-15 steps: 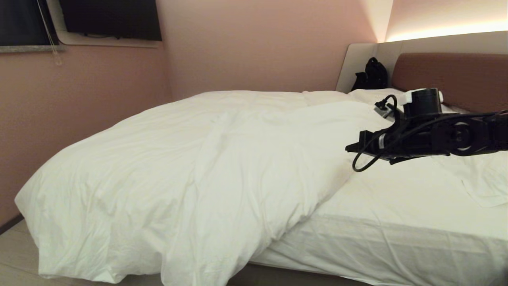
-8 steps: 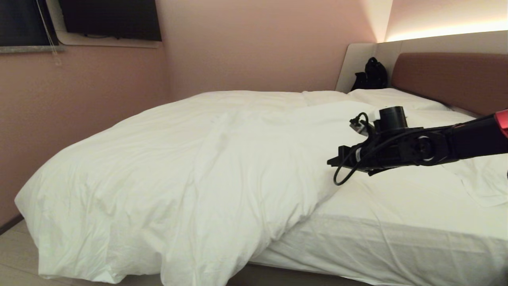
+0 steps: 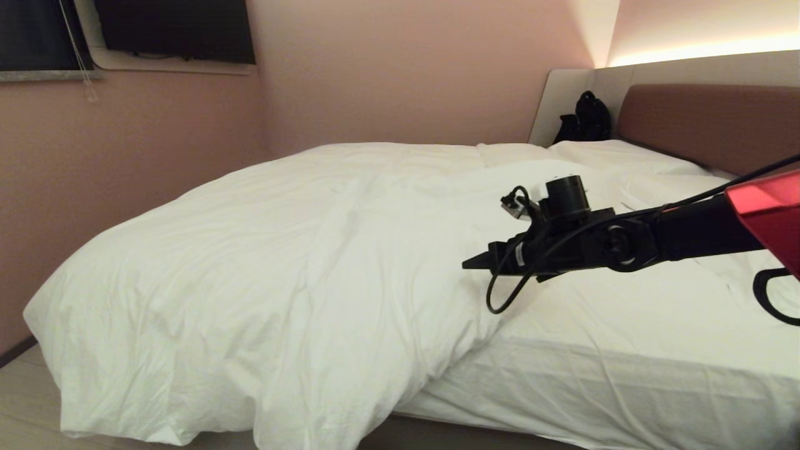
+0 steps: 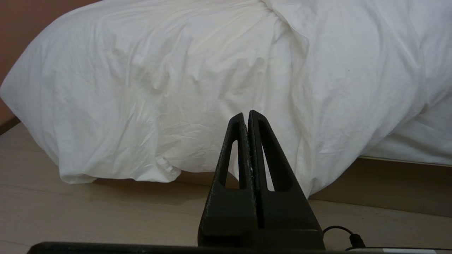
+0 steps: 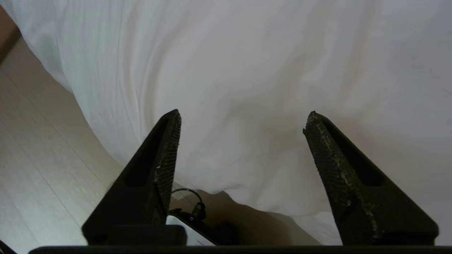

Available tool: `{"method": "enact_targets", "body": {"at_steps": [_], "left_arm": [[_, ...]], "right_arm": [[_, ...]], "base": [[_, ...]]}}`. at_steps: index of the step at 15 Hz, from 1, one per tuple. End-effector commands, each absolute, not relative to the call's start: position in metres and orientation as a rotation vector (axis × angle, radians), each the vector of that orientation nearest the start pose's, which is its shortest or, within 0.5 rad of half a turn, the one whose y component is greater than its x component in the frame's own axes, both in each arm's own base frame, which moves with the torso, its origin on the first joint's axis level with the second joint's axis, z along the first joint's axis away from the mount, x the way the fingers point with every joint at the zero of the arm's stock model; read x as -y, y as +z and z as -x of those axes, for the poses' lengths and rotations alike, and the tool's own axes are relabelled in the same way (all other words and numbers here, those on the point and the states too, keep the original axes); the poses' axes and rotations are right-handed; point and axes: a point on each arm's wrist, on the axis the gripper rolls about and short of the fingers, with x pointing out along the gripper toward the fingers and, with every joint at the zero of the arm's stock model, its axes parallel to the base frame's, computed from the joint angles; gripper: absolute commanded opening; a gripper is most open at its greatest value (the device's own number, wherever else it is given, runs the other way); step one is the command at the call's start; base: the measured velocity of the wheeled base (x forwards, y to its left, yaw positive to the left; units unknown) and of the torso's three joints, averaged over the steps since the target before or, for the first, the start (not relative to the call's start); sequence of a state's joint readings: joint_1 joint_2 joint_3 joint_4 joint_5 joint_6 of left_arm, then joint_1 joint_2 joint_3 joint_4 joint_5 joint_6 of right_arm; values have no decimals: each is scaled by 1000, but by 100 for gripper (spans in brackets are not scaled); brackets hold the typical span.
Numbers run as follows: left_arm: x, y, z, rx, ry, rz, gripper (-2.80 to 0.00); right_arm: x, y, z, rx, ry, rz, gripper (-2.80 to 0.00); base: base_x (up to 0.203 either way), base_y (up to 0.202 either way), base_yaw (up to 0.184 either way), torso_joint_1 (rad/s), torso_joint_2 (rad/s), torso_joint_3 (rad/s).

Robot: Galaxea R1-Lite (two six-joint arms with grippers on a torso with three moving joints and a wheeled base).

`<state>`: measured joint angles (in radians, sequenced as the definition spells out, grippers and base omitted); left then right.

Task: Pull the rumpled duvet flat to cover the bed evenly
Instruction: Hold the folded corner of the quilt

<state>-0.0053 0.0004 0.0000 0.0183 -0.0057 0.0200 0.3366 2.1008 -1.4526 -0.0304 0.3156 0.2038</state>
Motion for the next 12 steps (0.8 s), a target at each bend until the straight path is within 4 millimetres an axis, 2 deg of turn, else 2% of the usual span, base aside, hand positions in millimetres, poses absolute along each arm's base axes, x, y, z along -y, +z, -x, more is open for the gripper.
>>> {"method": "enact_targets", "body": {"at_steps": [1, 4, 6, 12], "left_arm": [[0, 74, 23, -18, -11, -20, -280], [0, 74, 23, -18, -11, -20, -280], [0, 74, 23, -18, -11, -20, -280], [0, 74, 23, -18, -11, -20, -280]], "right_arm": [[-156, 142, -393, -649, 629, 59, 0], [-172, 126, -393, -639, 624, 160, 0], [-183, 113, -401, -557, 595, 222, 0], [-192, 110, -407, -486, 543, 260, 0]], "base": [[0, 0, 0, 0, 0, 0], [0, 0, 0, 0, 0, 0], [0, 0, 0, 0, 0, 0], [0, 0, 0, 0, 0, 0]]}}
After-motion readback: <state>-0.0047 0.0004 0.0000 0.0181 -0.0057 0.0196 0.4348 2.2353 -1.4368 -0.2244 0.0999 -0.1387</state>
